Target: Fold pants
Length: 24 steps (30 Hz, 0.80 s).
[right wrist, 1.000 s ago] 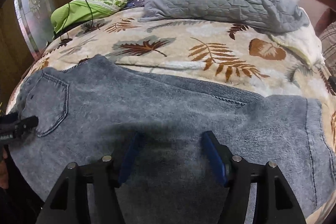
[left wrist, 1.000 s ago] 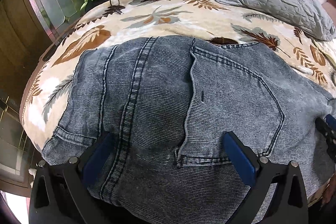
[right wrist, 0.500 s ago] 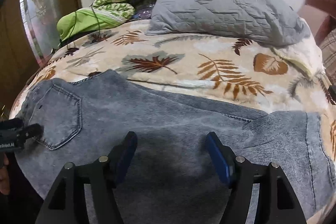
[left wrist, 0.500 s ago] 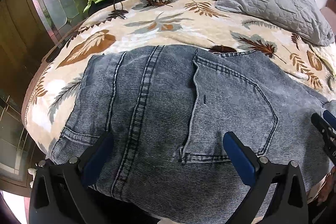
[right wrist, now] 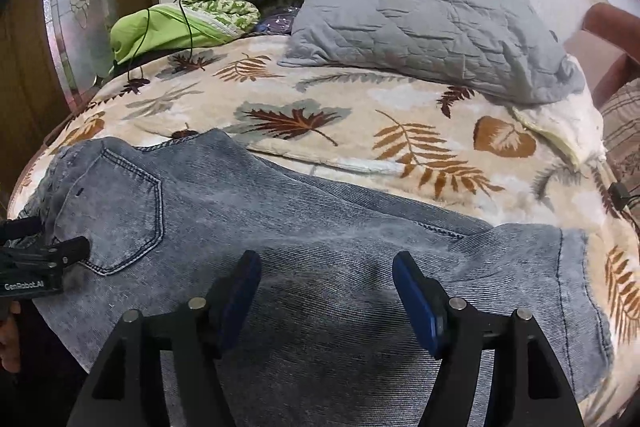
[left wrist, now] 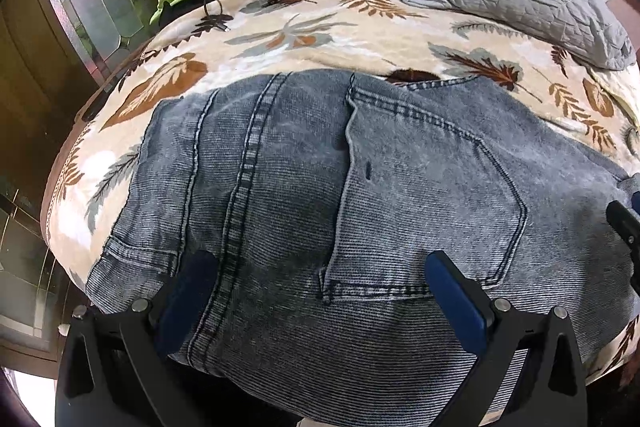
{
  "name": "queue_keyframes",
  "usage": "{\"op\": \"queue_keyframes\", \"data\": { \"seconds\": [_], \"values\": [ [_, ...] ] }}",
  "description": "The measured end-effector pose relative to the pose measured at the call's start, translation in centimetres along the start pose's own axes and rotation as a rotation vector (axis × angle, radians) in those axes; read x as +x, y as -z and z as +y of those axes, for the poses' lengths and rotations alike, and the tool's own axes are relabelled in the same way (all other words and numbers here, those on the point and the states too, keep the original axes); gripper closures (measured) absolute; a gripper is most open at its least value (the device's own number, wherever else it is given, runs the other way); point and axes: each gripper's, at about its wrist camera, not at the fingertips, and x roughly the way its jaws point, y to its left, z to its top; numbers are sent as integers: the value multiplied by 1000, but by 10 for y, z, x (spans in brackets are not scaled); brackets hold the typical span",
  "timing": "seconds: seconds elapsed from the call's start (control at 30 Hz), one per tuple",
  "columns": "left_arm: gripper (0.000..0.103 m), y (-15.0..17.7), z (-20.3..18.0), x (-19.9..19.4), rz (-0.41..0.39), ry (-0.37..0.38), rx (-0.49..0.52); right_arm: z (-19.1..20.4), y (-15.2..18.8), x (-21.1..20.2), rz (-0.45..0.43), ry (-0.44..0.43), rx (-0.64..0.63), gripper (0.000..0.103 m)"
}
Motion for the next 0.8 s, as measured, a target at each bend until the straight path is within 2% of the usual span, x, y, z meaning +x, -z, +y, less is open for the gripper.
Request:
{"op": "queue_keyframes", "data": {
  "seconds": [0.57,0.8],
  "values": [
    [0,5,3,3,8,9,-6,18,8,2,44,39,-98,32],
    [0,8,4,2,8,18,-9,19,14,12,104,39,-102,32]
  ]
}}
